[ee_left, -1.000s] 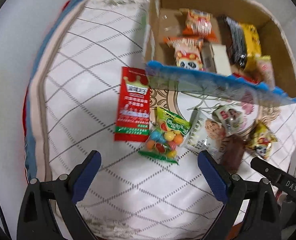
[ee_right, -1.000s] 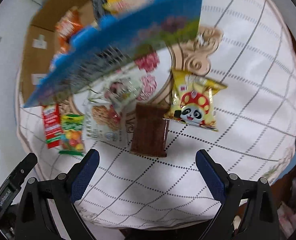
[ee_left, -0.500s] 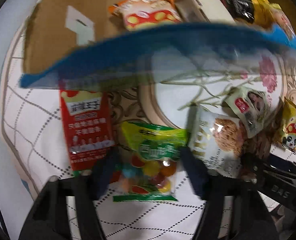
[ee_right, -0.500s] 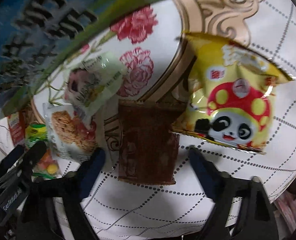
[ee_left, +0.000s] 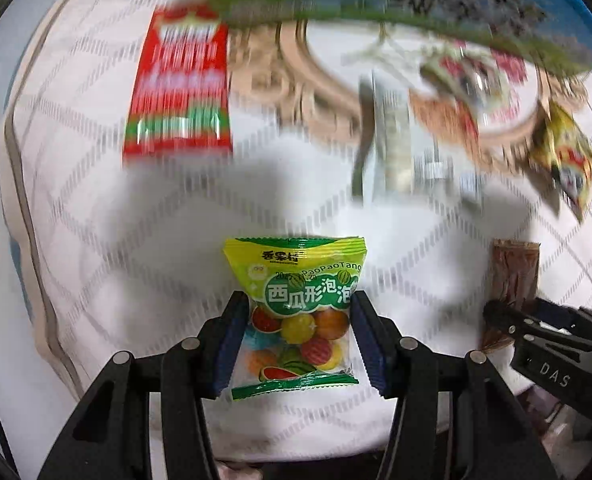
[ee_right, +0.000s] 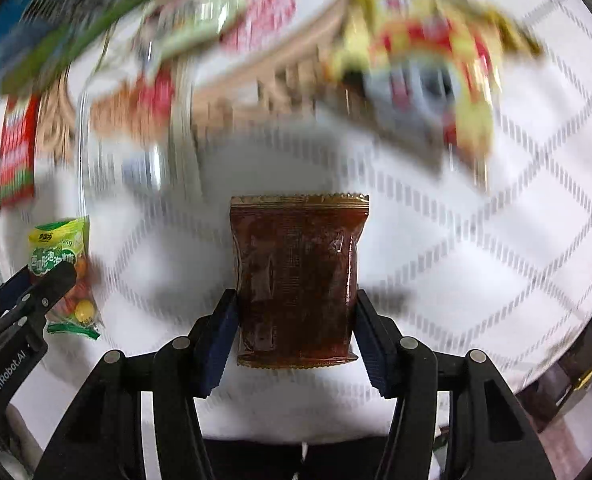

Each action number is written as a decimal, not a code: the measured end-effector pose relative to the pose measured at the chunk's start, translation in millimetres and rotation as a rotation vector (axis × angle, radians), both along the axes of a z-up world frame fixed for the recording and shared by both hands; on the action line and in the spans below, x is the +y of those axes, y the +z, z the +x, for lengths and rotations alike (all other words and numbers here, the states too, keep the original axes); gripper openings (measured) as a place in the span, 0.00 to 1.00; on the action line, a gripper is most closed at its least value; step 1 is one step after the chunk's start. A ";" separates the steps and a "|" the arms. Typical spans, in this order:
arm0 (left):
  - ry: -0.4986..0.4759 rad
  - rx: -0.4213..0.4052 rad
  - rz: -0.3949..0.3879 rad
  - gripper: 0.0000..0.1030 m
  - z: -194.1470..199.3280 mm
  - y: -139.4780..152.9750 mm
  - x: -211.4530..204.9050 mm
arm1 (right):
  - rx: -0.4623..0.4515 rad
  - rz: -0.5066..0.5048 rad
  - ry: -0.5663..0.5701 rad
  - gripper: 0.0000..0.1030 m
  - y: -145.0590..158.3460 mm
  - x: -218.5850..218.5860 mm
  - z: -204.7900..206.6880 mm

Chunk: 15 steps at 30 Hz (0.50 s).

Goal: Organize snacks
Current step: 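Grasp the green candy bag with left gripper while right grasps brown packet, then carry both bags over the box and open both grippers to release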

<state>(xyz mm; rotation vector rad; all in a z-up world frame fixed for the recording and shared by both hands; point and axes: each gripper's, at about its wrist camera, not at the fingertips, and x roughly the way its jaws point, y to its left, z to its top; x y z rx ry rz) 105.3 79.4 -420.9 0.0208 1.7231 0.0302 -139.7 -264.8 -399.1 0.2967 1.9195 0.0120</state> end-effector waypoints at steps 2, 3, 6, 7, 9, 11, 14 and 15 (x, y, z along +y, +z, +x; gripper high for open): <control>0.018 0.026 -0.006 0.49 -16.1 -5.4 -1.7 | 0.027 0.017 0.002 0.57 0.5 0.7 -19.8; 0.022 0.034 -0.008 0.50 -19.7 -8.8 -2.7 | 0.037 0.023 -0.001 0.57 -0.3 1.3 -25.9; -0.003 0.065 0.010 0.52 -24.4 -23.9 -8.9 | 0.057 0.034 -0.038 0.62 -5.7 2.3 -34.9; -0.012 0.068 0.015 0.52 -23.3 -27.4 -8.5 | 0.055 0.032 -0.041 0.63 -7.1 2.7 -34.8; -0.023 0.075 0.021 0.52 -22.6 -32.3 -12.1 | 0.058 0.028 -0.043 0.67 -12.2 1.5 -35.3; -0.037 0.074 0.024 0.52 -20.0 -36.7 -17.9 | 0.064 0.011 -0.021 0.68 -19.0 3.5 -40.3; -0.042 0.057 0.024 0.48 -16.5 -32.3 -24.9 | 0.059 -0.015 0.004 0.61 -19.3 10.2 -39.0; -0.036 0.050 0.018 0.48 -9.8 -26.2 -23.2 | 0.053 -0.025 0.013 0.57 -17.1 12.2 -39.1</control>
